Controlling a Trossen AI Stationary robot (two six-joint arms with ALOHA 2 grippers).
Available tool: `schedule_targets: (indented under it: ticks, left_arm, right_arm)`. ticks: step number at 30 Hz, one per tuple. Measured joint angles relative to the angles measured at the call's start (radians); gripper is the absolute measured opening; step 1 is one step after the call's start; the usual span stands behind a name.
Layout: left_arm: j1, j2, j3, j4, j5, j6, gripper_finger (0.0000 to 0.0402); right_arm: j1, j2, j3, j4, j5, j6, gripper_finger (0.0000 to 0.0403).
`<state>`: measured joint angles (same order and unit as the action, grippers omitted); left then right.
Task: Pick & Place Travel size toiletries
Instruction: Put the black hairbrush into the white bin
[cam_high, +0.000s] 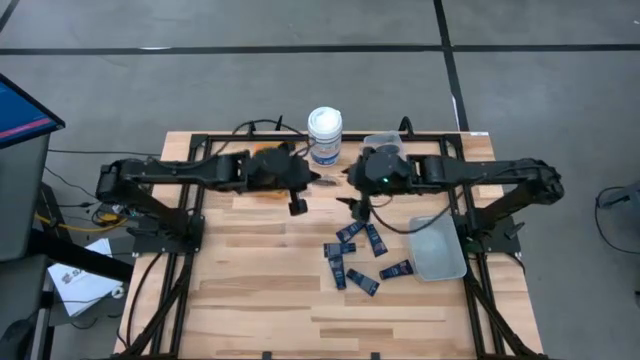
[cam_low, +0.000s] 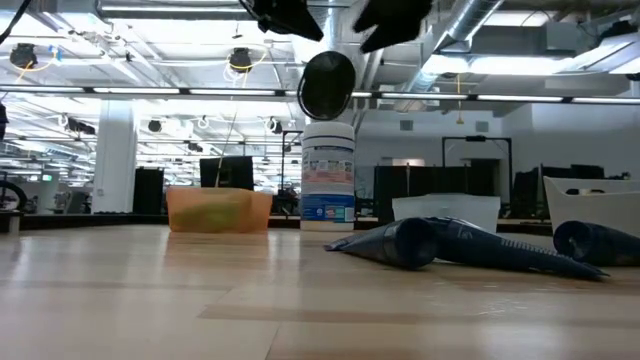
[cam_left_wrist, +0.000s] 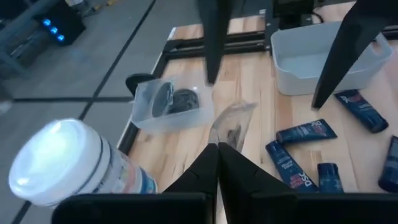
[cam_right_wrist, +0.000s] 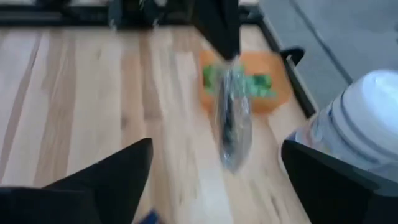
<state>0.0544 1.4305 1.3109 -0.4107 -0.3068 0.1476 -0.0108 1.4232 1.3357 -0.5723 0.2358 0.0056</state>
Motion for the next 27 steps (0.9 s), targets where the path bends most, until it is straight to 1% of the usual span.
schedule_targets:
  ticks: [2,5,9,12,16,19,22,27]
  left_arm:
    - [0.026,-0.022,0.0,-0.003,0.041,0.027,0.0001]
    - [0.053,-0.042,0.001,0.003,0.079,0.058,0.0001]
    - [0.066,-0.06,0.0,0.003,0.109,0.097,0.0001]
    - [0.066,-0.071,0.0,-0.005,0.122,0.131,0.0001]
    - [0.066,-0.071,0.0,-0.029,0.123,0.163,0.0001]
    - [0.069,-0.071,0.0,-0.028,0.123,0.164,0.0001]
    - [0.08,-0.071,0.0,-0.028,0.123,0.164,0.0001]
    - [0.107,-0.071,0.0,-0.028,0.122,0.168,0.0001]
  right_arm:
    - [-0.014,0.03,0.021,0.046,0.001,-0.002,0.0356]
    - [-0.041,0.081,0.057,0.087,0.001,-0.027,0.0356]
    - [-0.075,0.169,0.128,0.102,0.001,-0.048,0.0341]
    - [-0.089,0.229,0.19,0.099,0.002,-0.058,0.0319]
    - [-0.088,0.281,0.275,0.07,0.002,-0.096,0.0265]
    - [-0.089,0.308,0.315,-0.007,0.001,-0.116,0.0214]
    - [-0.092,0.318,0.328,-0.059,0.001,-0.143,0.0164]
    - [-0.095,0.317,0.328,-0.075,0.001,-0.152,0.0089]
